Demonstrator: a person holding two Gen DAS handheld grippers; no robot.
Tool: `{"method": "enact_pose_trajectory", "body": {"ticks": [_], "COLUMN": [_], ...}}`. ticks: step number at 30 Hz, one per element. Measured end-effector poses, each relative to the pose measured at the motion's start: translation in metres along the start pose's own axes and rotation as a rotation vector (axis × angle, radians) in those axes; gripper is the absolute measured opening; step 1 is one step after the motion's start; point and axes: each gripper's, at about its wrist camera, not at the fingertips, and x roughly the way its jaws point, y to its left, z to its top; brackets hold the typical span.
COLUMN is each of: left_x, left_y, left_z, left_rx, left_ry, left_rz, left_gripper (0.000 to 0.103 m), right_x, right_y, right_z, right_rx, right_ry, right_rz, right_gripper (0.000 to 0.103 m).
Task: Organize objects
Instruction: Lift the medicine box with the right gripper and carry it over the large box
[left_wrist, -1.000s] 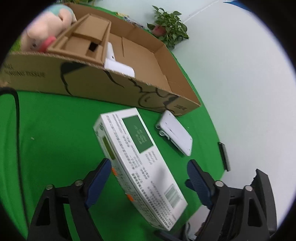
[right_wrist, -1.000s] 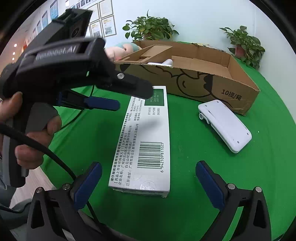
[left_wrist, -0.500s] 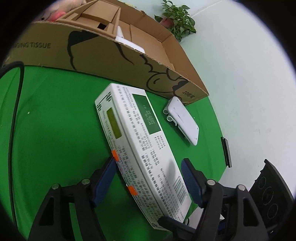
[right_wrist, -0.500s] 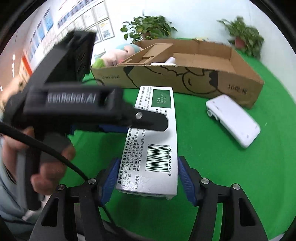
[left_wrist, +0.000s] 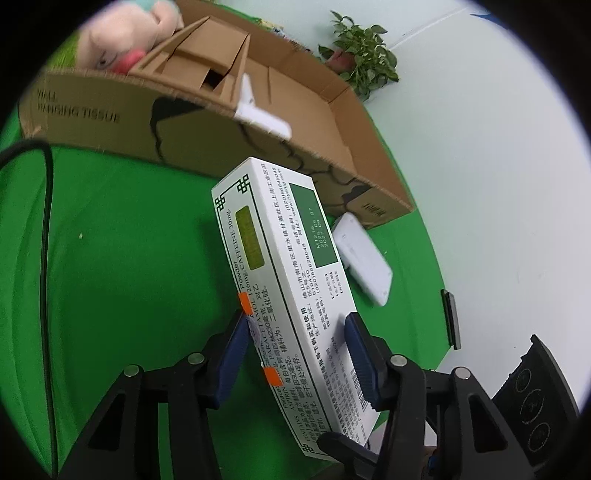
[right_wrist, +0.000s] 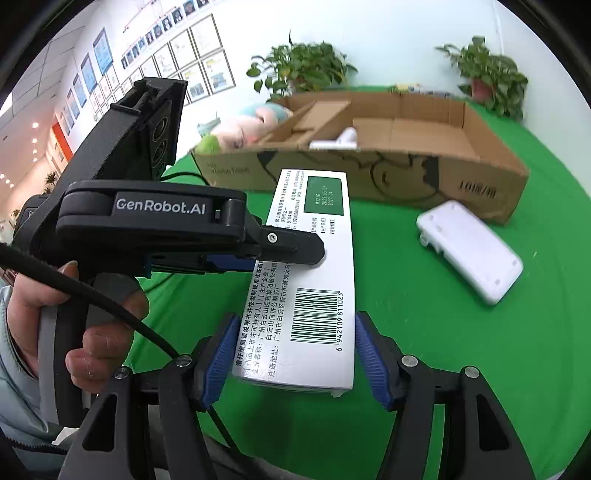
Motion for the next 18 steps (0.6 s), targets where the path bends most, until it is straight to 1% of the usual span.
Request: {"method": "enact_pose_trajectory", "body": {"ticks": [5, 8, 12, 18], "left_x": [-0.022, -0.035, -0.052, -0.073], "left_y": [-0.04, -0.069, -0.102, -0.129], "left_z": [0.019, 0.035, 0.058, 0.088], "left_rx": [0.096, 0.165, 0.265, 0.333], "left_ry": [-0.082, -0.131, -0.187, -0.242], "left_rz": [0.004, 0.014, 0.039, 0.004], "left_gripper": [0.049, 0.049, 0.049, 0.049], "right_x": [-0.024, -0.041, -0.056, -0.078], "right_y": [0.008, 0.012, 0.015, 0.019], "right_z": [0.017, 0.034, 0.059, 0.096], "right_rx": [-0.044, -0.068, -0.075, -0.087], "right_ry": [-0.094, -0.17, -0.244, -0.335], "right_rz": [-0.066, -0.108, -0.152, -0.205], "right_gripper": [0.06, 0.06, 0.06, 0.06]}}
